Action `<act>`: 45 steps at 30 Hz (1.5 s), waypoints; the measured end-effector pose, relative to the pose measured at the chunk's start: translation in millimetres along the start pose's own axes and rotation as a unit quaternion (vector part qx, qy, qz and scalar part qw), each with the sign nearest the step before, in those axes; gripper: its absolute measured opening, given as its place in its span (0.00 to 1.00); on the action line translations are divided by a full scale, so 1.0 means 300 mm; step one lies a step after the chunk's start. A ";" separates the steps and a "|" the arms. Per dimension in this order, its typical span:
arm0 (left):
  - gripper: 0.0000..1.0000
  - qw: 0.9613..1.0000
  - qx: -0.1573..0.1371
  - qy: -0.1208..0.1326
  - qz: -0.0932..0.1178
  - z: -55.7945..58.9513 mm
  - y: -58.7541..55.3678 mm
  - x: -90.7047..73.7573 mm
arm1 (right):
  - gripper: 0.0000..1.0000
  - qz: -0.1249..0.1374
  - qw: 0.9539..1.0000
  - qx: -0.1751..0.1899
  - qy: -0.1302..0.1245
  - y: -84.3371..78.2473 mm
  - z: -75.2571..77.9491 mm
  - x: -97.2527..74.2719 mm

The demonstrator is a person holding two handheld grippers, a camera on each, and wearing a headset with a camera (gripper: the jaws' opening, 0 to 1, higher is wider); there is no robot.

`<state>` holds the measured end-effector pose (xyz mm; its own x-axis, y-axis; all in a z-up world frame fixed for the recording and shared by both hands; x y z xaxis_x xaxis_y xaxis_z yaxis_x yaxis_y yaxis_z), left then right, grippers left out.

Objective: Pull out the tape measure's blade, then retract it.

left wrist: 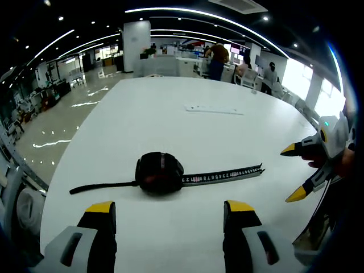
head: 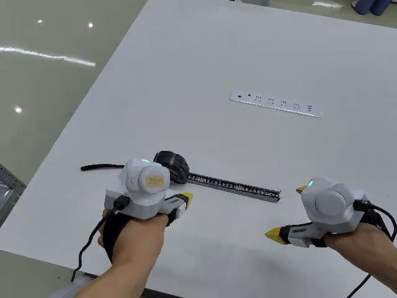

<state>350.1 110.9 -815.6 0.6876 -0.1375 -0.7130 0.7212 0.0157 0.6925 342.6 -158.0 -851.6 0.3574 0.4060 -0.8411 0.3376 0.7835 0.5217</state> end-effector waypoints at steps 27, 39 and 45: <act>0.71 1.000 -0.002 0.009 -0.011 -0.024 0.018 0.124 | 0.71 -0.020 0.998 -0.045 0.035 -0.040 0.081 0.097; 0.68 1.000 -0.008 0.013 -0.008 -0.046 0.043 0.166 | 0.66 -0.033 0.996 -0.069 0.048 -0.065 0.108 0.133; 0.67 1.000 -0.010 0.014 -0.009 -0.049 0.054 0.185 | 0.61 -0.038 0.995 -0.073 0.057 -0.075 0.119 0.144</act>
<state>401.2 118.2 -845.6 0.6771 -0.1099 -0.7277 0.7342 0.0339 0.6781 381.5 -174.9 -894.5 0.2314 0.3865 -0.8928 0.2269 0.8710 0.4358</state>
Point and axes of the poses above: the centre of the closed fingertips' face, and the gripper's own axes: x roughly forward along the fingers, z roughly to its right, y roughly out of its top, the point moved 2 cm from there along -x, roughly backward along the fingers, and after that the axes turned 6 degrees about -x, right-handed, at the moved point
